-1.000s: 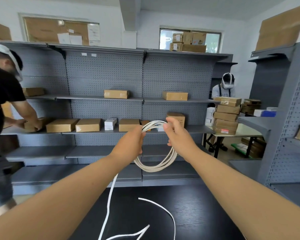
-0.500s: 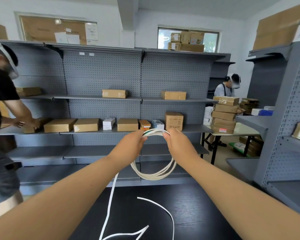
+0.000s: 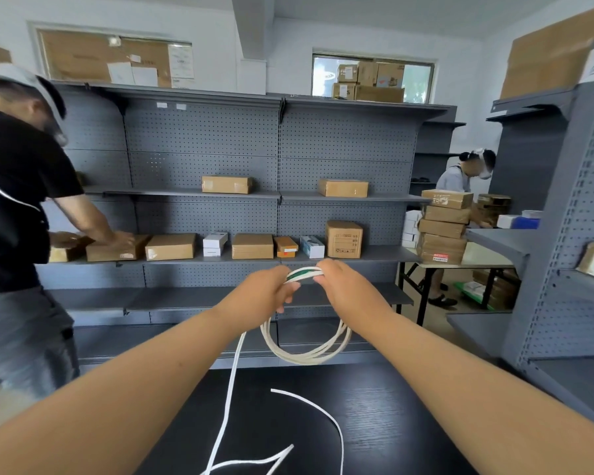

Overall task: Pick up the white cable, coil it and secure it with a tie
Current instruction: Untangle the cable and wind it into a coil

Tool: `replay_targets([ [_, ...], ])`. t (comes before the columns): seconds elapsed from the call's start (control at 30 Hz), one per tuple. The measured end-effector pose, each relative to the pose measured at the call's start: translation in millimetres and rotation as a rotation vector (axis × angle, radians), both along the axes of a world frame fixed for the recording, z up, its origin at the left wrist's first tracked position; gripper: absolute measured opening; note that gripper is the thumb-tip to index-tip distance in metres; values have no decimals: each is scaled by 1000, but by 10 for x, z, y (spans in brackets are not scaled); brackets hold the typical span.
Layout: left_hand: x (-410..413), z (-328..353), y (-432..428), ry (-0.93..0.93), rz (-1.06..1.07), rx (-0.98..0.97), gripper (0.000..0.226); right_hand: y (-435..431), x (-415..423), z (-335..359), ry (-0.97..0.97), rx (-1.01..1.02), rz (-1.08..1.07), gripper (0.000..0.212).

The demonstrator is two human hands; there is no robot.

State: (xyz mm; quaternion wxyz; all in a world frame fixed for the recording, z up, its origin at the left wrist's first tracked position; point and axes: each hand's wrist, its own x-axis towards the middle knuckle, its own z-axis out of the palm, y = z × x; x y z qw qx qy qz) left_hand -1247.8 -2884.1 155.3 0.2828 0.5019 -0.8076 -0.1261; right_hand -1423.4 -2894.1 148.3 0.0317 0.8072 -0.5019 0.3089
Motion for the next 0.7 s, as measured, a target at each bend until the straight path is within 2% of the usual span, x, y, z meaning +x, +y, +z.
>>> replay_targets([
  [0.1,39,-79,21,159,-45,76,20,-2,-31,0,-81,0,-30,21],
  [0.2,65,-111,66,211,-60,90,20,1,-61,-5,-166,16,-74,23],
  [0.4,65,-51,82,-23,73,-68,22,27,-76,-46,-200,76,21,24],
  [0.53,51,35,75,-143,33,-94,23,28,-40,-44,-50,64,33,40],
  [0.7,65,88,23,-305,5,-118,24,-2,-15,-70,212,-26,-37,32],
])
